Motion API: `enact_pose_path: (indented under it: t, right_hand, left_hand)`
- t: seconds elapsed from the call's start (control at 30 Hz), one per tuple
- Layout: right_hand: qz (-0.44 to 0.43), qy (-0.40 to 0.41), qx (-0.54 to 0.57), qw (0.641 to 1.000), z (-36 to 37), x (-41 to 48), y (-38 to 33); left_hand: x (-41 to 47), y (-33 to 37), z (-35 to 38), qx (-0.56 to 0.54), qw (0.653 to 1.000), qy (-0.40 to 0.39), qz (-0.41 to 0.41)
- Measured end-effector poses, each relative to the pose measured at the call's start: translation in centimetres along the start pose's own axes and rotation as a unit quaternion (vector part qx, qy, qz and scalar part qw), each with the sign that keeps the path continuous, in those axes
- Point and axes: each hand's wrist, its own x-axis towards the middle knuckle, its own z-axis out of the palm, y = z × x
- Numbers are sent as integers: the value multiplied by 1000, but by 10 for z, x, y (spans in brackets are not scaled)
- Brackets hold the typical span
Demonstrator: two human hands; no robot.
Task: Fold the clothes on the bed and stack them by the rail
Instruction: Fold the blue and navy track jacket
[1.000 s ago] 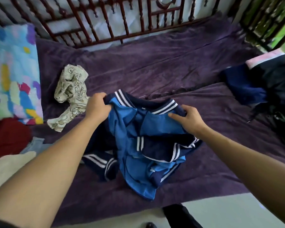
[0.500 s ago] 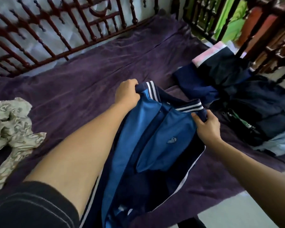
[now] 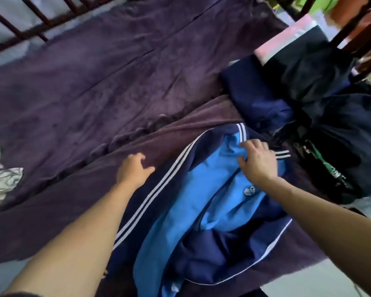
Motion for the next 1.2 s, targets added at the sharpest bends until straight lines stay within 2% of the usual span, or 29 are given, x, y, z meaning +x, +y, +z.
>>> enact_pose_path:
  t: [0.07, 0.17, 0.23, 0.3, 0.33, 0.43, 0.57, 0.67, 0.73, 0.83, 0.93, 1.0, 1.13, 1.2]
  right_hand:
    - [-95, -61, -7, 994, 20, 10, -52]
    - [-229, -146, -54, 961, 69, 17, -119]
    - [-275, -194, -114, 935, 104, 14, -147]
    - [-276, -208, -171, 923, 129, 9, -157]
    - [-267, -205, -189, 923, 134, 7, -157]
    - [-170, -187, -95, 963, 122, 16, -158]
    - [-121, -45, 23, 991, 62, 77, -199]
    - [-96, 2, 34, 995, 25, 121, -231]
    - [-91, 6, 22, 996, 17, 130, -238]
    - [-130, -19, -6, 991, 34, 100, -233]
    - [-191, -100, -51, 975, 77, 58, -211]
    - [-251, -146, -89, 953, 107, 37, -195]
    - [-377, -205, -52, 902, 147, 8, -180]
    - [-434, -228, -126, 862, 153, -1, -174]
  left_hand:
    - [-26, -59, 16, 8, 995, -72, -72]
    - [-61, -126, 57, 42, 974, -172, -138]
    - [-80, -158, 88, 88, 966, -180, -161]
    - [-88, -180, 105, 113, 977, -107, -144]
    - [-89, -189, 105, 92, 984, -68, -135]
    - [-71, -200, 70, 35, 993, 45, -107]
    - [-1, -184, -32, -44, 973, 226, -31]
    - [36, -172, -83, -71, 955, 287, -23]
    - [38, -173, -81, -68, 965, 252, -34]
    - [9, -187, -26, -91, 984, 137, -70]
    - [-43, -198, 58, -105, 988, 16, -114]
    - [-83, -194, 111, -125, 987, -34, -90]
    - [-134, -184, 173, -149, 988, 27, -22]
    - [-140, -180, 177, -182, 981, 61, -18]
